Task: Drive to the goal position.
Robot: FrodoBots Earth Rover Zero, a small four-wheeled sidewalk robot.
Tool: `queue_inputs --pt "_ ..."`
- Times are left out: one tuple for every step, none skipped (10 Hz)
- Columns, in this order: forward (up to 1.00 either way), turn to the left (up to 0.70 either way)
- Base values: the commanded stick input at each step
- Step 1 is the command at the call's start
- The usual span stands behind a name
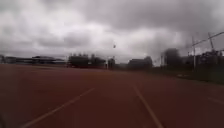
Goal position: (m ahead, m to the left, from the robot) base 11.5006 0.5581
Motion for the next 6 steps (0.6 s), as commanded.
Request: queue_inputs --pt "0.7 -0.35" --pt "0.7 -0.35" --pt "0.7 -0.35" --pt "0.7 -0.35" --pt "0.7 -0.35" --pt "0.7 -0.35"
